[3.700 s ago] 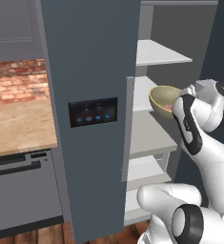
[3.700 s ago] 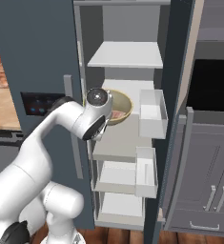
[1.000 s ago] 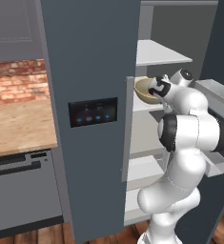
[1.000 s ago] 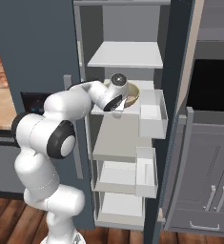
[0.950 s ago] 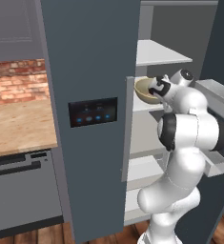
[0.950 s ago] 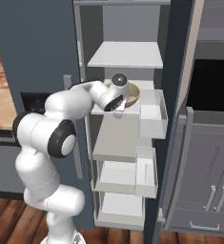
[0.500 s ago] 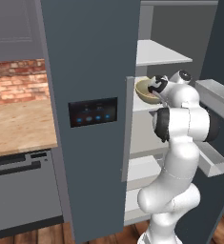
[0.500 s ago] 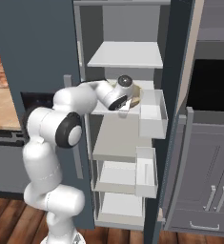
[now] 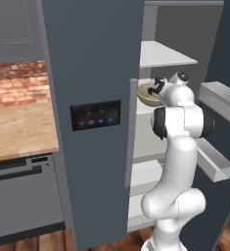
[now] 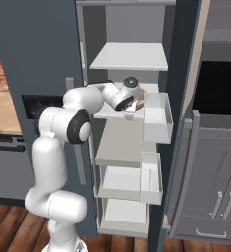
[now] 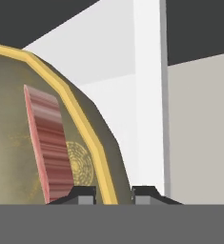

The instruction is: Place one of the steaks on the plate and the other in the bowl. Then place the bowl in the fridge.

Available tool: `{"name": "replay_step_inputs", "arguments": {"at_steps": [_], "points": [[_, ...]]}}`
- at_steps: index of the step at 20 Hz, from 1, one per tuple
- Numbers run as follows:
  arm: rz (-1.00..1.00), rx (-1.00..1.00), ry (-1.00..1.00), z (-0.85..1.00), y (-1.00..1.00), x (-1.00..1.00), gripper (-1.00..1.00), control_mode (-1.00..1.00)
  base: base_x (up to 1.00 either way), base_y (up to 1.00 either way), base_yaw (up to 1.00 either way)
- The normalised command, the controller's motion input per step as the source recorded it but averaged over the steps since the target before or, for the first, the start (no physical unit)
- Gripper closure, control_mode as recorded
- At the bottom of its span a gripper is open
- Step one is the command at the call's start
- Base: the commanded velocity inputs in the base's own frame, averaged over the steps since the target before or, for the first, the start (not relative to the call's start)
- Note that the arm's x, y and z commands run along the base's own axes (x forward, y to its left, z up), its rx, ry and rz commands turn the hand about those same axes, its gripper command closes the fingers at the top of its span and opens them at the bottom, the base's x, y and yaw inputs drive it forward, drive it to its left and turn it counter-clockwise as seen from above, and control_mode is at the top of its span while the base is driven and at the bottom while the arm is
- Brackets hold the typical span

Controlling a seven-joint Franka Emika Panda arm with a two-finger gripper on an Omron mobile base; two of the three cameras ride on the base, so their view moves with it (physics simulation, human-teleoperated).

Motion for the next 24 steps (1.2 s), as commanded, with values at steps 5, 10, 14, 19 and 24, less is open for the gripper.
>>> {"name": "replay_step_inputs", "arguments": {"at_steps": [5, 10, 14, 19, 24], "points": [[0.01, 0.00, 0.00, -0.13, -0.04, 0.33, 1.00, -1.00, 0.00, 0.00, 0.00], [0.01, -0.01, 0.00, -0.20, 0.00, 0.36, 1.00, -1.00, 0.00, 0.00, 0.00], [0.00, -0.04, 0.00, -0.18, 0.00, 0.34, -1.00, -1.00, 0.00, 0.00, 0.00], [0.00, -0.01, 0.00, -0.09, -0.03, 0.13, -1.00, -1.00, 0.00, 0.00, 0.00], [0.01, 0.00, 0.00, -0.02, -0.02, 0.04, -1.00, -1.00, 0.00, 0.00, 0.00]]}}
